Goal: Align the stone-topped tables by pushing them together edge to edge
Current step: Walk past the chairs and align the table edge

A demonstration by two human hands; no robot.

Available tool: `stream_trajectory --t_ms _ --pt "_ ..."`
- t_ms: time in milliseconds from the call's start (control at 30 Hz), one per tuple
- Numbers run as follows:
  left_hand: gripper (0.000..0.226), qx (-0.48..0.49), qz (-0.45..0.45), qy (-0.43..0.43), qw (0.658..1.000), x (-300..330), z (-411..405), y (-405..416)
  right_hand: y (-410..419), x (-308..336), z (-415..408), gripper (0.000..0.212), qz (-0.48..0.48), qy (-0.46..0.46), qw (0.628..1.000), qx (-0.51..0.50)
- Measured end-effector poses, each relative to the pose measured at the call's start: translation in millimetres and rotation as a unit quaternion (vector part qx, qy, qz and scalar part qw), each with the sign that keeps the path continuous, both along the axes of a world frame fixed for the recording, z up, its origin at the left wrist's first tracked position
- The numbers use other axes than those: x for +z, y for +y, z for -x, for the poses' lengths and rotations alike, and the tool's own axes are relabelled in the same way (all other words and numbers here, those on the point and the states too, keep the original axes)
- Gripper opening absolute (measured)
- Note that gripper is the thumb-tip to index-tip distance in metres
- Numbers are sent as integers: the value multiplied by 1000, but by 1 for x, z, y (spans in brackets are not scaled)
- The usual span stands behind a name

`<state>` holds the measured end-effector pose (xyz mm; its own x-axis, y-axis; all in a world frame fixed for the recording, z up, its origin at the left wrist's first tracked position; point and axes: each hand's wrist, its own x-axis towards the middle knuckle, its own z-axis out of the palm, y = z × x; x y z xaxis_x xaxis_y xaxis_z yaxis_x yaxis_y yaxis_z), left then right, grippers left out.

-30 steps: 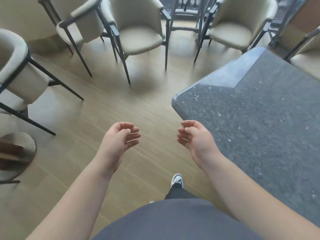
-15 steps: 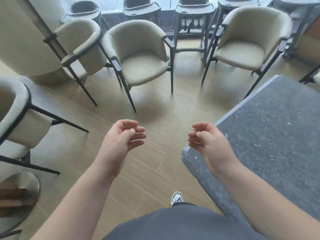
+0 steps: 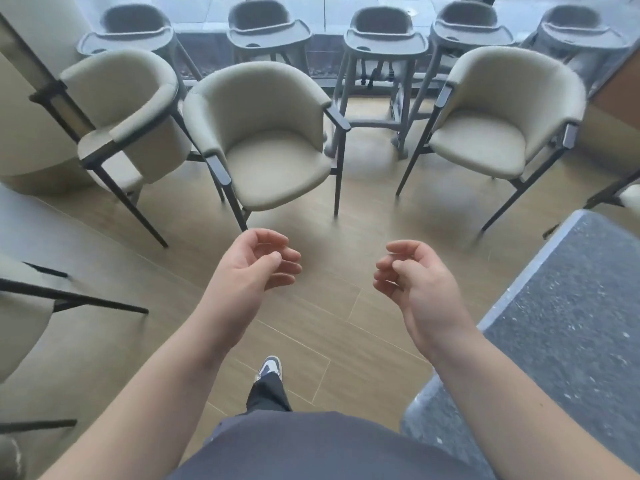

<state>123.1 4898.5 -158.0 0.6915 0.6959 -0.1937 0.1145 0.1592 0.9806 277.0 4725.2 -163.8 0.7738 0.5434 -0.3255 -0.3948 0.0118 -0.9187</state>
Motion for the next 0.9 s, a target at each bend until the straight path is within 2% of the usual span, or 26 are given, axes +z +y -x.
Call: stream_trajectory --t_ms 200,367,633,900 --pt "20 -82 27 -8 996 16 -58 110 90 20 -30 27 1 -38 996 -77" --pt "20 -144 39 -28 988 21 -132 152 115 28 -71 25 16 -78 986 -145" --pt "23 -279 69 -21 957 13 -286 134 80 17 -171 26 -18 -47 960 -277" --pt "23 -346 48 -12 937 20 -484 80 17 12 -334 28 -3 -33 931 -364"
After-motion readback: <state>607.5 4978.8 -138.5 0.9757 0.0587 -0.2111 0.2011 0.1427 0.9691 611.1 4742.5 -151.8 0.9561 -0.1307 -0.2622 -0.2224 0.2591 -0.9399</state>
